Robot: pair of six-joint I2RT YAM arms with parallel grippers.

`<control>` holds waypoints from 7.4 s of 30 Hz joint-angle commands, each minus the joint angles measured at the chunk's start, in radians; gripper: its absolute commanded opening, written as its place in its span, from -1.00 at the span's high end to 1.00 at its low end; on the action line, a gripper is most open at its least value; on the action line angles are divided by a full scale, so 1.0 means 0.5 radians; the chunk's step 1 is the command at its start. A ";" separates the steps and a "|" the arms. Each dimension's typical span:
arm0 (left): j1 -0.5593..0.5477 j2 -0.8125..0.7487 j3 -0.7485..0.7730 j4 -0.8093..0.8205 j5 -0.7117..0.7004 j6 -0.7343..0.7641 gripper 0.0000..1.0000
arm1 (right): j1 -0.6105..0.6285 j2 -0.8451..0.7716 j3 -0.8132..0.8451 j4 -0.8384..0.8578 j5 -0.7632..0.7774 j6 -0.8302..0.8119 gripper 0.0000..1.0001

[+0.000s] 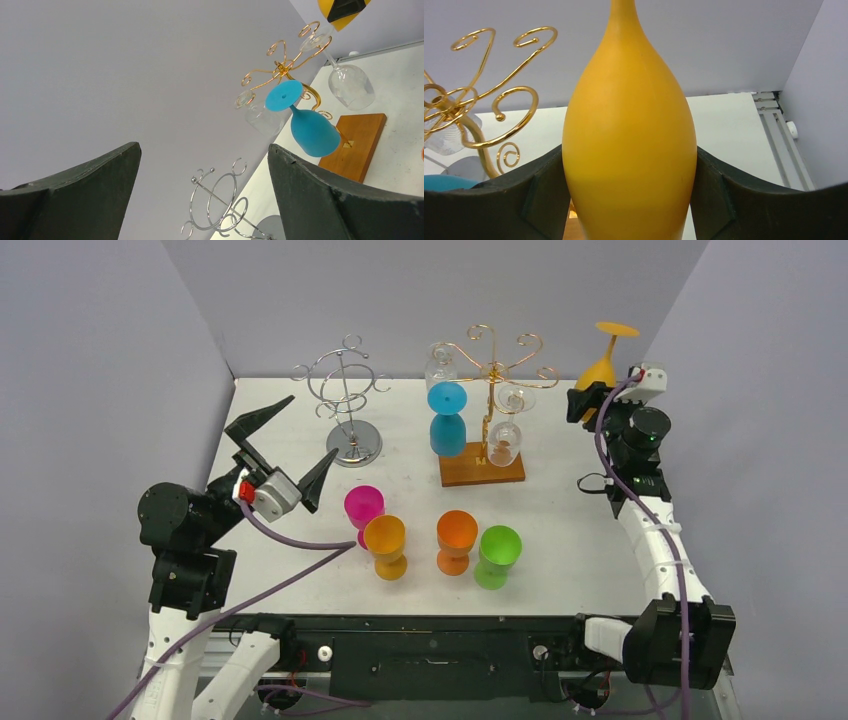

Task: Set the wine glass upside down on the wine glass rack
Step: Turn the wine glass upside down at the wine rack.

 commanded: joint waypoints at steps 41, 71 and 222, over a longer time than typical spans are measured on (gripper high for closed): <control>0.001 0.000 0.019 -0.022 -0.102 -0.214 -0.92 | 0.381 0.387 -0.364 0.791 -0.208 -0.565 0.08; 0.000 -0.004 0.010 -0.020 -0.118 -0.243 -0.92 | 0.299 0.221 -0.549 0.990 -0.396 -0.653 0.23; -0.883 3.100 2.883 -0.695 -0.236 -1.134 0.32 | 0.319 0.167 -0.628 0.183 0.001 0.178 -0.68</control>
